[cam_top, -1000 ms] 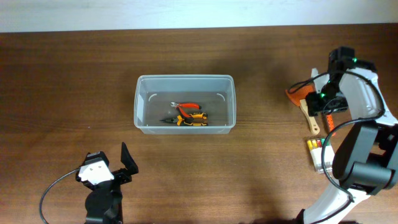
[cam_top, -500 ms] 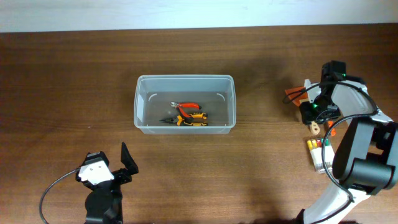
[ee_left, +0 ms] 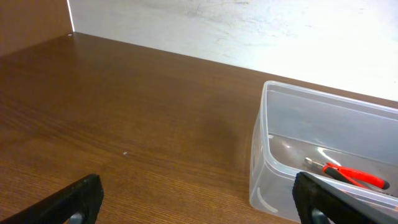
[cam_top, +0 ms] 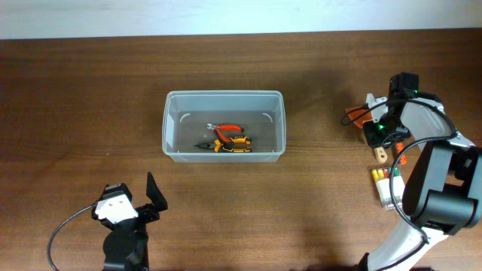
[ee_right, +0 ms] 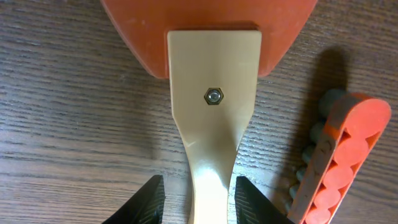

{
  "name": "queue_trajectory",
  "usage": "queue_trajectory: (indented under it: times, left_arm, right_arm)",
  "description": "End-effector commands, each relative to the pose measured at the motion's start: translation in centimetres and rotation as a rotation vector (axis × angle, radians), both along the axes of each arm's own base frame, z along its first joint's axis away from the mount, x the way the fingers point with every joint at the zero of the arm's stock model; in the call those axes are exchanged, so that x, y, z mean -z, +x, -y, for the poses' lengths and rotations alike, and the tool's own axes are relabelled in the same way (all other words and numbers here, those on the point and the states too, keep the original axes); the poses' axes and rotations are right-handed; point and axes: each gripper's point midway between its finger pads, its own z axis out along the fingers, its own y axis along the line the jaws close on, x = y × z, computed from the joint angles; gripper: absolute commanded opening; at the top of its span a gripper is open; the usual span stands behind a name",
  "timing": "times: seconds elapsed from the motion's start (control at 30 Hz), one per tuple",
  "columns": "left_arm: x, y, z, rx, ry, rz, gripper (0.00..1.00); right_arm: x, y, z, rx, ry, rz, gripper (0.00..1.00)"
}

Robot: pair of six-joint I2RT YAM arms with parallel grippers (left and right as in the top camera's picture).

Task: Pack container
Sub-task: 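Move the right gripper to the scraper's wooden handle and grasp, then carry the orange scraper into the container and release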

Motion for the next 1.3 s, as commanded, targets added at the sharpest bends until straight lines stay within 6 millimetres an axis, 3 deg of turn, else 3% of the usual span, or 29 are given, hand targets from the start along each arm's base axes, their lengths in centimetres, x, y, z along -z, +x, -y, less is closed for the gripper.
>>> queue_trajectory:
  times: [0.0,0.43,0.47,0.6,0.73,0.83,1.0,1.17,1.27]
  left_arm:
    - [0.0,0.0,0.0,0.001,0.009,0.001,0.99]
    - [0.0,0.0,0.0,0.001,0.009,0.001,0.99]
    - [0.0,0.0,0.0,0.001,0.009,0.001,0.99]
    - [0.0,0.0,0.0,0.001,0.009,0.001,0.99]
    - [0.0,0.0,0.0,0.001,0.009,0.001,0.99]
    - [0.0,0.0,0.0,0.001,0.009,0.001,0.99]
    - [0.0,0.0,0.0,0.001,0.009,0.001,0.99]
    - [0.0,0.0,0.0,0.001,0.009,0.001,0.99]
    - [0.0,0.0,0.0,0.001,0.009,0.001,0.99]
  right_arm:
    - [0.7,-0.1,-0.3,-0.048,0.008,-0.015,0.37]
    - [3.2,-1.0,-0.6,-0.047,0.006,-0.006,0.38]
    - [3.1,-1.0,-0.6,-0.04,0.006,-0.002,0.36]
    - [3.1,-0.9,-0.5,-0.027,0.006,0.003,0.12]
    - [2.0,0.1,-0.3,0.041,0.009,0.025,0.05]
    - [-0.2,1.8,-0.3,0.07,0.015,0.059,0.04]
    - [-6.3,5.6,-1.7,0.015,0.001,0.132,0.04]
    - [-13.6,9.3,-5.9,-0.091,-0.009,0.253,0.04]
    - [-17.4,10.6,-10.1,-0.182,-0.005,0.326,0.04]
